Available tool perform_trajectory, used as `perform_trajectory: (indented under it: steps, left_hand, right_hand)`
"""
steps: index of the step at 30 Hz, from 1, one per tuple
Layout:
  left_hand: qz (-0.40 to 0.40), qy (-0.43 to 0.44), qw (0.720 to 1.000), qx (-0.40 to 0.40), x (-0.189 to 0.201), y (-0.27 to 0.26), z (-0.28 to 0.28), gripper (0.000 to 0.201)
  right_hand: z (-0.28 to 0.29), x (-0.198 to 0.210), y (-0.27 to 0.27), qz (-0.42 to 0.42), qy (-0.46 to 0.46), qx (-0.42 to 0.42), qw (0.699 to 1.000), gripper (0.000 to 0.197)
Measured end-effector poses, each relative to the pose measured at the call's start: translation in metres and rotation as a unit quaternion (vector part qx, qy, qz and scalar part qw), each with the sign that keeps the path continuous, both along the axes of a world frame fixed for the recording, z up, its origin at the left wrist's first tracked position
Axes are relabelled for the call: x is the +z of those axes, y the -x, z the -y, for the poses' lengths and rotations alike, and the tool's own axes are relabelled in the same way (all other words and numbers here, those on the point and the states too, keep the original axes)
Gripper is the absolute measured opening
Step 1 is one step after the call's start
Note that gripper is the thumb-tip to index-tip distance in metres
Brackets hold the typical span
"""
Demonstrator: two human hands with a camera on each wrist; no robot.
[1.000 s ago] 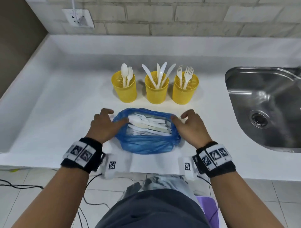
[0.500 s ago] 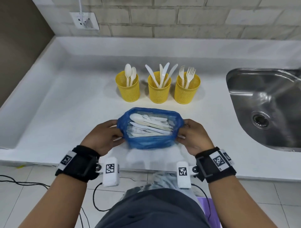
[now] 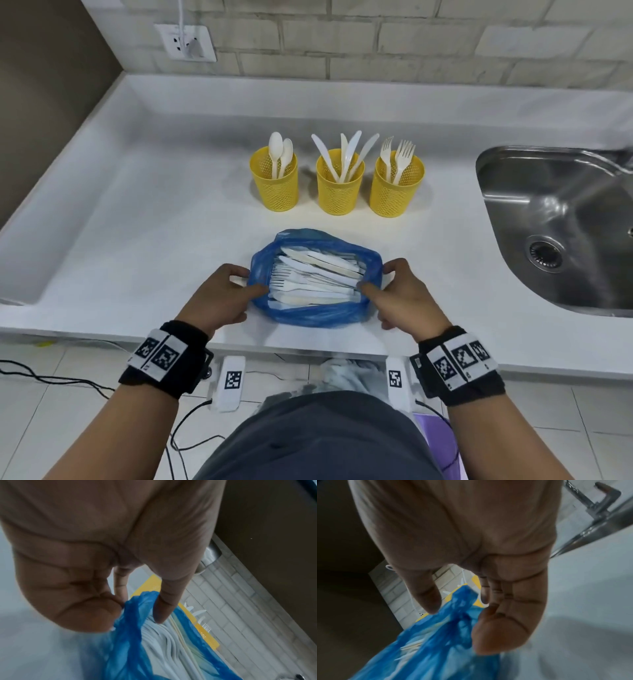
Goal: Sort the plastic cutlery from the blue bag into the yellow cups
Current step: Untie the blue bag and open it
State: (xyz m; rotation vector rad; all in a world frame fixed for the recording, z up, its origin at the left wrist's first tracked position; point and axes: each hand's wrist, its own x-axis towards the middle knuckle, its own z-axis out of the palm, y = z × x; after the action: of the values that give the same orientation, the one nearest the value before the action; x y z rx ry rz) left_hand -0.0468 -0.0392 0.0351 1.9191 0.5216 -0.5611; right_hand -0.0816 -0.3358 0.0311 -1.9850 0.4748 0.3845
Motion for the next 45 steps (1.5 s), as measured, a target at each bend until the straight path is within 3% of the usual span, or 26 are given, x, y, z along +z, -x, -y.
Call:
perform_trajectory:
  steps: [4, 9, 11, 14, 16, 17, 18, 19, 21, 22, 23, 25, 27, 30, 33, 36, 38, 39, 40, 41, 42, 43, 44, 45]
  left_hand:
    - [0.025, 0.020, 0.999, -0.017, -0.001, 0.005, 0.002, 0.026]
    - [0.039, 0.141, 0.988, 0.038, 0.001, 0.006, 0.006, 0.028]
    - [0.010, 0.239, 0.968, 0.079, -0.003, 0.000, 0.003, 0.037]
    - [-0.065, 0.373, 0.915, 0.136, -0.015, -0.008, 0.002, 0.050]
    - [-0.094, 0.394, 0.900, 0.162, -0.024, -0.009, 0.002, 0.055]
    - [-0.103, 0.394, 0.899, 0.164, -0.028, -0.008, 0.002, 0.058]
    - [-0.106, 0.390, 0.901, 0.158, -0.031, -0.007, 0.001, 0.061]
    - [-0.098, 0.370, 0.911, 0.153, -0.034, -0.006, -0.001, 0.064]
    - [-0.054, 0.284, 0.947, 0.137, -0.034, -0.003, -0.003, 0.061]
    - [-0.025, 0.221, 0.967, 0.123, -0.030, -0.003, -0.004, 0.053]
    - [0.007, 0.153, 0.983, 0.104, -0.026, -0.005, -0.004, 0.044]
    - [0.070, 0.040, 0.995, 0.057, -0.017, -0.008, -0.002, 0.047]
    - [0.147, -0.040, 0.988, 0.019, -0.013, -0.013, 0.003, 0.055]
    - [0.283, -0.140, 0.946, -0.075, -0.013, -0.024, 0.013, 0.047]
    - [0.330, -0.202, 0.911, -0.146, -0.012, -0.038, 0.020, 0.019]
    - [0.328, -0.199, 0.914, -0.135, -0.003, -0.052, 0.020, 0.019]
    - [0.292, -0.149, 0.937, -0.121, 0.008, -0.061, 0.022, 0.028]
    - [0.256, -0.100, 0.956, -0.101, 0.010, -0.068, 0.023, 0.034]
    - [0.202, -0.034, 0.977, -0.064, 0.011, -0.073, 0.026, 0.038]
    - [0.135, 0.052, 0.989, -0.012, 0.011, -0.079, 0.028, 0.037]
    - [0.072, 0.128, 0.988, 0.039, 0.009, -0.084, 0.031, 0.033]
    - [0.035, 0.167, 0.982, 0.074, 0.007, -0.088, 0.033, 0.030]
    - [0.023, 0.163, 0.983, 0.081, 0.004, -0.091, 0.035, 0.029]
    - [0.025, 0.133, 0.989, 0.063, 0.004, -0.095, 0.036, 0.032]
  right_hand:
    - [-0.014, -0.004, 0.002, 0.016, -0.067, -0.022, 0.997, 0.034]
    - [-0.022, -0.015, -0.005, 0.079, -0.171, -0.121, 0.975, 0.032]
    - [-0.021, -0.011, -0.007, 0.091, -0.253, -0.174, 0.947, 0.036]
    - [-0.021, -0.006, -0.008, 0.054, -0.410, -0.244, 0.877, 0.046]
    - [-0.020, -0.006, -0.005, 0.009, -0.491, -0.279, 0.825, 0.055]
    - [-0.019, -0.009, -0.003, -0.010, -0.505, -0.286, 0.814, 0.059]
    - [-0.018, -0.010, 0.000, -0.024, -0.493, -0.280, 0.824, 0.058]
    - [-0.017, -0.014, 0.003, -0.031, -0.449, -0.265, 0.853, 0.053]
    - [-0.012, -0.017, 0.008, -0.019, -0.261, -0.177, 0.949, 0.033]
    - [-0.010, -0.017, 0.009, -0.003, -0.144, -0.116, 0.983, 0.027]
    - [-0.009, -0.016, 0.008, 0.016, -0.041, -0.065, 0.997, 0.025]
    - [-0.009, -0.013, 0.006, 0.063, 0.071, -0.015, 0.995, 0.030]
    - [-0.013, -0.009, 0.000, 0.111, 0.092, -0.006, 0.990, 0.039]
    - [-0.022, -0.010, -0.014, 0.142, 0.129, 0.031, 0.981, 0.037]
    - [-0.026, -0.012, -0.029, 0.191, 0.157, 0.033, 0.968, 0.013]
    - [-0.020, -0.009, -0.044, 0.221, 0.098, 0.012, 0.970, 0.007]
    - [-0.015, -0.007, -0.054, 0.189, -0.033, -0.038, 0.981, 0.019]
    - [-0.013, -0.009, -0.060, 0.145, -0.142, -0.085, 0.975, 0.026]
    - [-0.012, -0.009, -0.065, 0.081, -0.273, -0.139, 0.949, 0.031]
    - [-0.010, -0.010, -0.068, 0.008, -0.393, -0.191, 0.899, 0.032]
    - [-0.010, -0.011, -0.071, -0.059, -0.468, -0.224, 0.853, 0.028]
    - [-0.009, -0.014, -0.073, -0.101, -0.492, -0.244, 0.829, 0.023]
    - [-0.009, -0.015, -0.075, -0.117, -0.481, -0.253, 0.831, 0.020]
    - [-0.009, -0.016, -0.076, -0.102, -0.436, -0.249, 0.859, 0.020]
